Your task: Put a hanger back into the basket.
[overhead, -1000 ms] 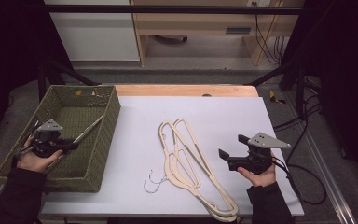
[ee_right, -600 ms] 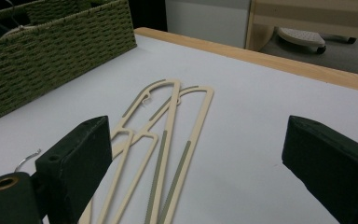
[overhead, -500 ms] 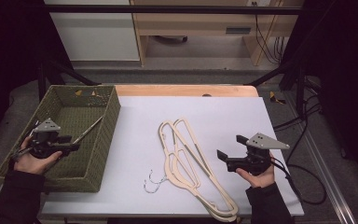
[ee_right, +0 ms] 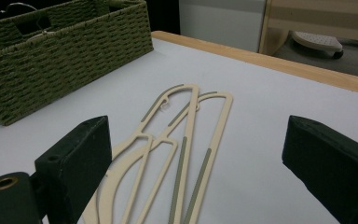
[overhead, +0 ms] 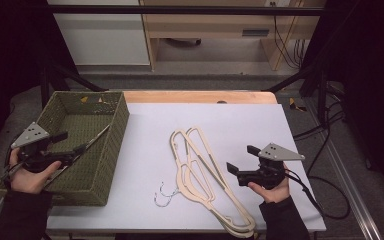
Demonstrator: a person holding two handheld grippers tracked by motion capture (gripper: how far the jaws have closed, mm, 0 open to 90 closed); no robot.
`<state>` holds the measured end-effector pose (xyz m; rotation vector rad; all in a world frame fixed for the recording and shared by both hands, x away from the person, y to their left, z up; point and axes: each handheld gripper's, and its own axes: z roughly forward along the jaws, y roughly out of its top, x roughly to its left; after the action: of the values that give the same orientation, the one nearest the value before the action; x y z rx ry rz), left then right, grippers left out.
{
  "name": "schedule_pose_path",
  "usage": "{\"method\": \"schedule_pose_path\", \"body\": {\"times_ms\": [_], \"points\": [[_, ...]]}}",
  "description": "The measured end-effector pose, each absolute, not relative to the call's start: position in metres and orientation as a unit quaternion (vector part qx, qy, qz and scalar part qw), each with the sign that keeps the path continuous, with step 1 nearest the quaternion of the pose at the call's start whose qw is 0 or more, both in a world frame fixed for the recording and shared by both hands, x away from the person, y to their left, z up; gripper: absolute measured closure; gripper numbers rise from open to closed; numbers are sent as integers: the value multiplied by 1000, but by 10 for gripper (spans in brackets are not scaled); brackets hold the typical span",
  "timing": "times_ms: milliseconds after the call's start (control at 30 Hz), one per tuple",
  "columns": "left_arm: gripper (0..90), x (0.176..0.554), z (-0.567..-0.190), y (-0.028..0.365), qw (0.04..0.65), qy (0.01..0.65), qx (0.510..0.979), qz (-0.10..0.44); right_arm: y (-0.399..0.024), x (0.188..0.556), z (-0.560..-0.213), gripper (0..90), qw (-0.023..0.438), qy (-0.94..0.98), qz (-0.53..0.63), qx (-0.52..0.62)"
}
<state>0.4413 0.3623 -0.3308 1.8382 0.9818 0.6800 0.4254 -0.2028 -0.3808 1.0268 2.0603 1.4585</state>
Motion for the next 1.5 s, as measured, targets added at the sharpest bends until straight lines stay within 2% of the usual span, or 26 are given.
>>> {"method": "schedule_pose_path", "body": {"times_ms": [233,633,1233,1500], "points": [[86,431,-322,339,510,378,721,277,-203,426,-381,83,203,737,527,372],[57,414,-325,284,570,336,706,254,-208,426,-381,81,203,728,535,378],[70,421,-362,216,549,297,756,197,-215,421,-385,82,199,724,536,386],[115,421,-385,188,520,282,789,169,-211,416,-389,82,191,730,533,383]]}}
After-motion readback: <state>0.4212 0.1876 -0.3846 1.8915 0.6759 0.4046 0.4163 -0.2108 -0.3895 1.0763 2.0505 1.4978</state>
